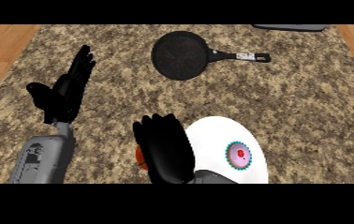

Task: Pick the tomato from the plate and place it in the pan

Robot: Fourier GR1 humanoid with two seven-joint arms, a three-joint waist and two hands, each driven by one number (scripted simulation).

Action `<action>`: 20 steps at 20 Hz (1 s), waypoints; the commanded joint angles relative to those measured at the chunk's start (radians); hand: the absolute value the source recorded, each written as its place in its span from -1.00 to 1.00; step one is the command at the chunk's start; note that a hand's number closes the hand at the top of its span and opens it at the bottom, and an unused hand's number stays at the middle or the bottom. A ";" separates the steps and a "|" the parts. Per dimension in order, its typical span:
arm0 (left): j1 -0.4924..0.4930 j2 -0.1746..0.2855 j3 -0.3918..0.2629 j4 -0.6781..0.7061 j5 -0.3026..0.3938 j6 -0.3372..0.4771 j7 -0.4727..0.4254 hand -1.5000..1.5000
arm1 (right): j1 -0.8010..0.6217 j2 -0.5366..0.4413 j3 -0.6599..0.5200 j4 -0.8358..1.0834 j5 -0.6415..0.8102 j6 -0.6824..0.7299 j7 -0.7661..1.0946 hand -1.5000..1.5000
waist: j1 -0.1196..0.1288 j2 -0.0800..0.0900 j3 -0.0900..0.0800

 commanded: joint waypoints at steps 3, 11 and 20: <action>0.028 -0.016 -0.002 0.022 -0.001 0.002 -0.041 0.00 | -0.263 0.003 -0.011 0.071 -0.121 -0.198 0.215 1.00 | 0.004 0.006 -0.001; -0.015 -0.002 0.000 0.015 -0.019 0.017 0.002 0.00 | -0.422 0.003 -0.117 0.281 -0.329 -0.508 0.178 1.00 | -0.023 0.008 0.000; 0.015 0.003 0.020 -0.006 0.004 0.004 -0.023 0.00 | -0.599 -0.012 -0.385 0.795 -0.431 -0.510 -0.229 1.00 | -0.029 0.016 0.001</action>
